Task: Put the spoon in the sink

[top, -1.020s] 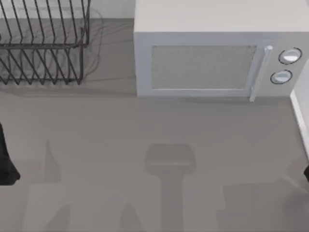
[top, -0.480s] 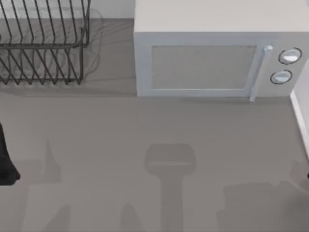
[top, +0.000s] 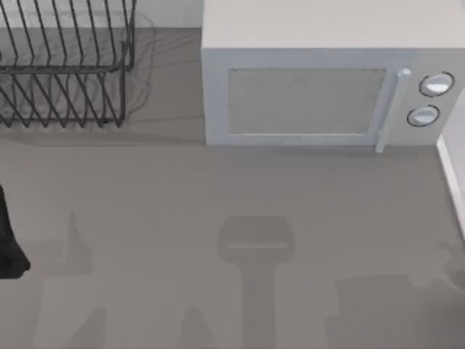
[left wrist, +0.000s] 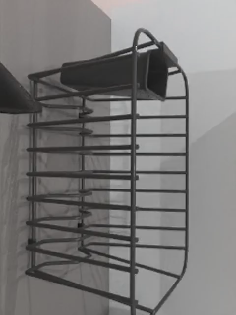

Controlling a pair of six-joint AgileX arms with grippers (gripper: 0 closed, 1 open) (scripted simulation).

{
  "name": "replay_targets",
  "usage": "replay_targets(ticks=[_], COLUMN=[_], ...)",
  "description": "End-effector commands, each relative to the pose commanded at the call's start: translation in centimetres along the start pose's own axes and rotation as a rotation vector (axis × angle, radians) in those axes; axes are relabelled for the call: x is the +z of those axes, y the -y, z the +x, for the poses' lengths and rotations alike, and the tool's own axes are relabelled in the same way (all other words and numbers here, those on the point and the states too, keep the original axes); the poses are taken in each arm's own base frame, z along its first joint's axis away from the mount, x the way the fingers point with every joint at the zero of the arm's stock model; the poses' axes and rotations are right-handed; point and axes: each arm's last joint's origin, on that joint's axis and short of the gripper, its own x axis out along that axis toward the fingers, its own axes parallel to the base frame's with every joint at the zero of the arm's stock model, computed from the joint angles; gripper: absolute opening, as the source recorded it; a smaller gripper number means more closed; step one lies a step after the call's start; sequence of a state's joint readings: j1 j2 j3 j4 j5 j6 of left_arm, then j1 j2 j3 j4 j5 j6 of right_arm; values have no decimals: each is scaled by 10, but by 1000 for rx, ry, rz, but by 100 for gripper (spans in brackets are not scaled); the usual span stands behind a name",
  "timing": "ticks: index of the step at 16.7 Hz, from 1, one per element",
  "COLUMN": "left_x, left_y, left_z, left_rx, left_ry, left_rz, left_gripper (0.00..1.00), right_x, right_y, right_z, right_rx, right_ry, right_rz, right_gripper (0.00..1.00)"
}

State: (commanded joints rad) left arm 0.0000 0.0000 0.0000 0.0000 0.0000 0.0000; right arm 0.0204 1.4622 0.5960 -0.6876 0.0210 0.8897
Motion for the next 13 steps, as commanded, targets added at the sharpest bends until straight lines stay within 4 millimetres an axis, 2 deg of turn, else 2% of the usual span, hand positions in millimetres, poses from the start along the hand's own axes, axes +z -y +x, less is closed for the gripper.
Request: replay_targets(ticks=[3,10,13], left_x=[0,0,0], left_y=[0,0,0], left_z=[0,0,0], left_rx=[0,0,0], left_ry=[0,0,0], left_rz=[0,0,0], left_gripper=[100,100,100], right_x=[4,4,2], right_y=[-4,-1,0], right_z=[-15,-88,-99], right_rx=[3,-13,0], right_ry=[3,-10,0], right_rz=[6,4,-1], right_gripper=[0,0,0])
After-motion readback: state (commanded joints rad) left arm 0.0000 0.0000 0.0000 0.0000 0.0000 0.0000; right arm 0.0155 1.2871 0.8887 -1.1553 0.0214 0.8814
